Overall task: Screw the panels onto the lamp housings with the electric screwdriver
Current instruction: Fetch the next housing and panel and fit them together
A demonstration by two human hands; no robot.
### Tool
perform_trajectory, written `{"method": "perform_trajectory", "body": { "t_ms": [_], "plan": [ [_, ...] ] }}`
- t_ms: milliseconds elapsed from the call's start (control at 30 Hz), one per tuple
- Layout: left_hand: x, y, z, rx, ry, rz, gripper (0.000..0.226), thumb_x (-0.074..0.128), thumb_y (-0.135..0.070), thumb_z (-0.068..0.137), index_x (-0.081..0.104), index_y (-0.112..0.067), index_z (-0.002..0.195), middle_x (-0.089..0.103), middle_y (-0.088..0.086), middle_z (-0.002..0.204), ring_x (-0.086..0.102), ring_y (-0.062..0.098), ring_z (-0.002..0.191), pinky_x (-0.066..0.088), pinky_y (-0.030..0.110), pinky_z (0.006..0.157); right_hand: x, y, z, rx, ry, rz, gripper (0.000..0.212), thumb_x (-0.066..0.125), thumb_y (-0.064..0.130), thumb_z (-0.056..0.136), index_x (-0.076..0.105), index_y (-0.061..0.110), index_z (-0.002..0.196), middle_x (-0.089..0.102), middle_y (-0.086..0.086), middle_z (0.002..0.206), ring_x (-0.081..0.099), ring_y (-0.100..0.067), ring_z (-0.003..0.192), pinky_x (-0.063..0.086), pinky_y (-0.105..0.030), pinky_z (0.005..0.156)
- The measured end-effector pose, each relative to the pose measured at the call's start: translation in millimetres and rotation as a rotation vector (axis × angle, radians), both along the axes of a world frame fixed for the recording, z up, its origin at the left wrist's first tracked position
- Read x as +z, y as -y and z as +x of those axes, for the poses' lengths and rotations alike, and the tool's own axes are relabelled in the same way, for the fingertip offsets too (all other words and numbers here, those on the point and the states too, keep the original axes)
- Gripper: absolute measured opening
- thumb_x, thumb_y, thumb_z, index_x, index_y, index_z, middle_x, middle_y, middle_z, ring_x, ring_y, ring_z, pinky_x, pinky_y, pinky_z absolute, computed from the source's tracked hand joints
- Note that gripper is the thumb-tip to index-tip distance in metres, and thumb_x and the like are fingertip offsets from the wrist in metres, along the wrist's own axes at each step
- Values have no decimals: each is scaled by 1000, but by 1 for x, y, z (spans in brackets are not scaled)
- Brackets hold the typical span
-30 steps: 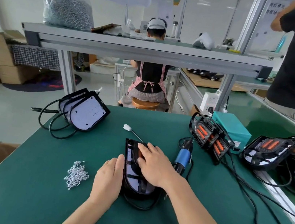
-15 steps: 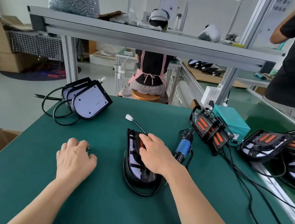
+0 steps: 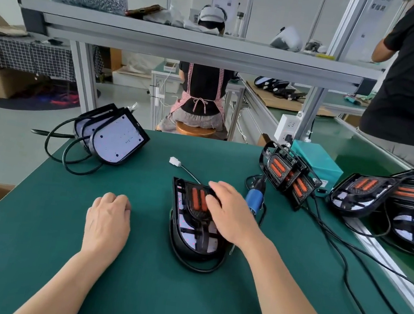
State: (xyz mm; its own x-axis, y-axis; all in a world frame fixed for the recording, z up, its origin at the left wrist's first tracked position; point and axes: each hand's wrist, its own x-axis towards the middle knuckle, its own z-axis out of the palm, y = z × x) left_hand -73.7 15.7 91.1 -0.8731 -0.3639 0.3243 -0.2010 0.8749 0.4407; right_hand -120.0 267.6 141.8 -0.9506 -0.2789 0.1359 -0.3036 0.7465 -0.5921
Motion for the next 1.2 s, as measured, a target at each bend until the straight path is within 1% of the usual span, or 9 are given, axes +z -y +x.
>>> {"method": "perform_trajectory", "body": {
  "t_ms": [133, 200, 300, 467, 733, 867, 967, 1067, 1200],
  "plan": [
    [-1, -1, -2, 3, 12, -46, 12, 50, -7, 96, 61, -7, 91, 53, 7, 90, 44, 28, 87, 36, 38, 80, -4, -36, -6, -459, -150, -32, 40, 53, 32, 99, 58, 14, 134, 52, -10, 136, 43, -28, 126, 41, -40, 100],
    [-1, -2, -1, 0, -25, -46, 10, 50, -6, 96, 58, -7, 90, 54, 8, 89, 43, 30, 85, 35, 39, 79, -7, -52, -11, -573, -69, 64, 40, 57, 38, 97, 55, 11, 126, 48, -13, 126, 44, -31, 114, 44, -40, 86],
    [0, -3, 1, -29, -104, -21, 14, 50, 1, 94, 51, -7, 83, 53, 7, 78, 41, 32, 77, 34, 41, 75, -11, -57, -17, -570, 140, 131, 58, 56, 55, 95, 45, 9, 128, 43, -9, 115, 51, -32, 104, 42, -37, 76],
    [2, -2, 6, -69, -155, 14, 21, 50, 8, 92, 45, -9, 80, 50, 5, 70, 41, 32, 72, 34, 40, 74, -15, -48, -29, -582, 129, 225, 75, 59, 66, 89, 39, 10, 134, 52, -11, 123, 57, -31, 108, 41, -35, 74],
    [-1, -2, 9, -108, -242, 24, 23, 62, 7, 89, 51, -11, 78, 53, 1, 71, 43, 31, 71, 35, 39, 75, -8, -40, -46, -595, 160, 275, 86, 68, 41, 87, 21, 5, 149, 61, -7, 109, 58, -26, 91, 43, -31, 64],
    [-3, -2, 6, -133, -270, 31, 19, 71, 12, 81, 64, -6, 82, 60, 3, 74, 50, 32, 75, 40, 43, 76, -8, -45, -47, -627, 177, 139, 70, 68, 37, 84, 32, 6, 135, 49, 2, 82, 54, -20, 74, 32, -28, 48],
    [-3, -4, 5, -160, -306, 37, 25, 74, 17, 76, 70, -5, 87, 64, 6, 76, 54, 35, 76, 44, 47, 75, -10, -54, -45, -628, 239, -40, 51, 64, 37, 84, 39, 9, 119, 51, 1, 86, 56, -18, 75, 39, -30, 53],
    [-1, -8, 4, -183, -326, 52, 27, 75, 17, 74, 72, -5, 90, 66, 6, 78, 55, 33, 76, 40, 39, 74, -14, -64, -41, -595, 285, -317, 32, 63, 34, 85, 46, 13, 103, 55, -3, 94, 55, -16, 73, 42, -31, 58],
    [3, -20, 3, -218, -331, 87, 26, 77, 16, 73, 73, -6, 87, 66, 2, 78, 53, 27, 77, 28, 25, 71, -15, -75, -35, -575, 373, -597, 28, 62, 30, 87, 51, 14, 108, 57, -6, 99, 55, -20, 78, 43, -32, 65]
  ]
}}
